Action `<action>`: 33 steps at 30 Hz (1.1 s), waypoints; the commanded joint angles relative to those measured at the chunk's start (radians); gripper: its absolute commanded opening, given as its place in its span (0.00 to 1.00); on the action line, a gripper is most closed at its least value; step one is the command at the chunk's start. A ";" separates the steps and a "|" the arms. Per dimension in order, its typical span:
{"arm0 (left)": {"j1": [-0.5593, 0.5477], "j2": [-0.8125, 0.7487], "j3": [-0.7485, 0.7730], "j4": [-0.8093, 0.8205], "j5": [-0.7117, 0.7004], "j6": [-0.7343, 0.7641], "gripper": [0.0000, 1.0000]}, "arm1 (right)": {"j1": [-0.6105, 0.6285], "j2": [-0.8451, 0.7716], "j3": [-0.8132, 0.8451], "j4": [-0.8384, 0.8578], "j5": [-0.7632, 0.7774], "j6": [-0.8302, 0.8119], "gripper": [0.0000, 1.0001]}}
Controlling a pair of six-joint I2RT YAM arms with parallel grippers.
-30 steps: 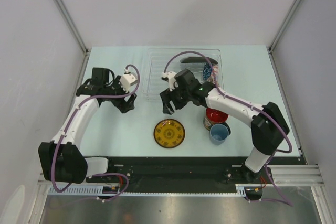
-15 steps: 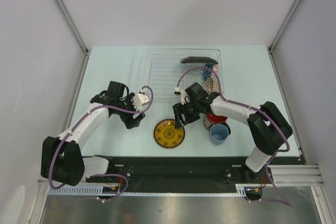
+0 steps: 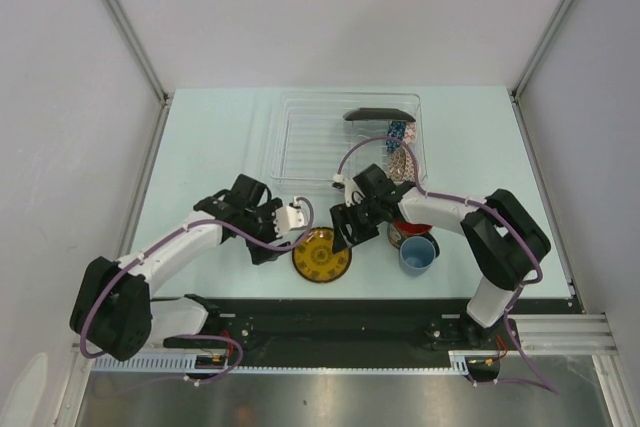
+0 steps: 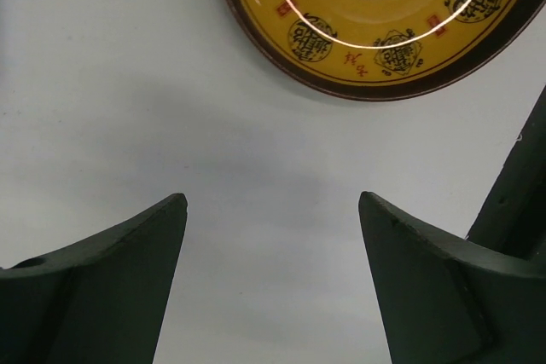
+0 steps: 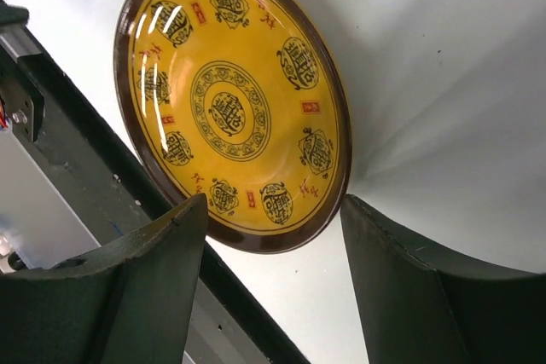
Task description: Load the mixed dishes into the dish rack
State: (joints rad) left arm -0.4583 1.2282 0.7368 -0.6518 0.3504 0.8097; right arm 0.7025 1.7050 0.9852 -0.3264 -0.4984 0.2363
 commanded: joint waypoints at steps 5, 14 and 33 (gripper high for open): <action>-0.065 -0.050 -0.073 0.069 0.039 0.006 0.88 | -0.006 0.053 -0.013 0.067 -0.066 0.032 0.68; -0.091 0.086 -0.030 0.125 0.071 -0.020 0.88 | -0.008 0.094 -0.013 0.102 -0.094 0.057 0.64; -0.186 0.205 -0.048 0.236 0.085 -0.058 0.88 | -0.015 0.099 -0.013 0.155 -0.132 0.112 0.61</action>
State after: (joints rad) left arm -0.6037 1.4010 0.6720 -0.4873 0.3939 0.8021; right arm 0.6903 1.7882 0.9752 -0.2329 -0.6174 0.3222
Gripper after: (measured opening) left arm 0.885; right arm 0.613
